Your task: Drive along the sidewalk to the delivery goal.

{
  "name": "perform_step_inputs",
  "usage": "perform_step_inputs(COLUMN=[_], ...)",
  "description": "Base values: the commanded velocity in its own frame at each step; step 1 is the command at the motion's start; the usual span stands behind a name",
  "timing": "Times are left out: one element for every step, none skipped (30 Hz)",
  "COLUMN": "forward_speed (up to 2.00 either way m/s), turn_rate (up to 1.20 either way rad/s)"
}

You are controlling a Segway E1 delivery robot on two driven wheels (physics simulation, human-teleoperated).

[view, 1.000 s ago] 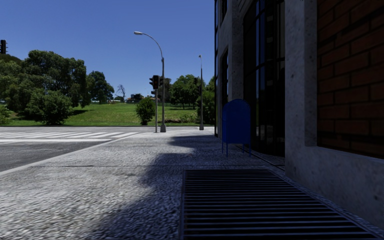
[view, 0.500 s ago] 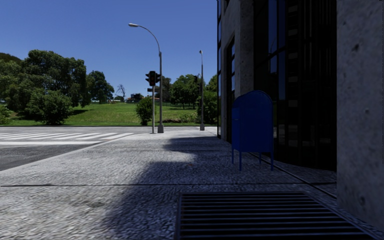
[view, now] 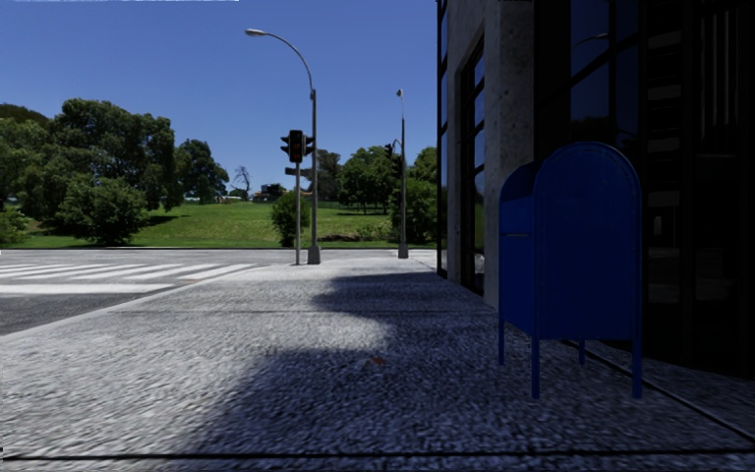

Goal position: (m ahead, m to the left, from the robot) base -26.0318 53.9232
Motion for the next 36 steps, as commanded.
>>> perform_step_inputs(forward_speed=[2.0,2.0,2.0,2.0,2.0,2.0,2.0,2.0,2.0,2.0,2.0,2.0,2.0,2.0,2.0,2.0,2.0,2.0,2.0,2.0,2.0,2.0,2.0,2.0,2.0,2.0,2.0,2.0,2.0,2.0,2.0,2.0,2.0,2.0,2.0,2.0], turn_rate=[0.3,0.31,0.31,0.33,0.33,0.35,0.36,0.37,0.37,0.38,0.39,0.39,0.39,0.39,0.4,0.4,0.4,0.4,0.4,0.4,0.4,0.4,0.4,0.4,0.4,0.38,0.37,0.37,0.37,0.33,0.21,0.21,0.06,0.0,0.0,0.0])
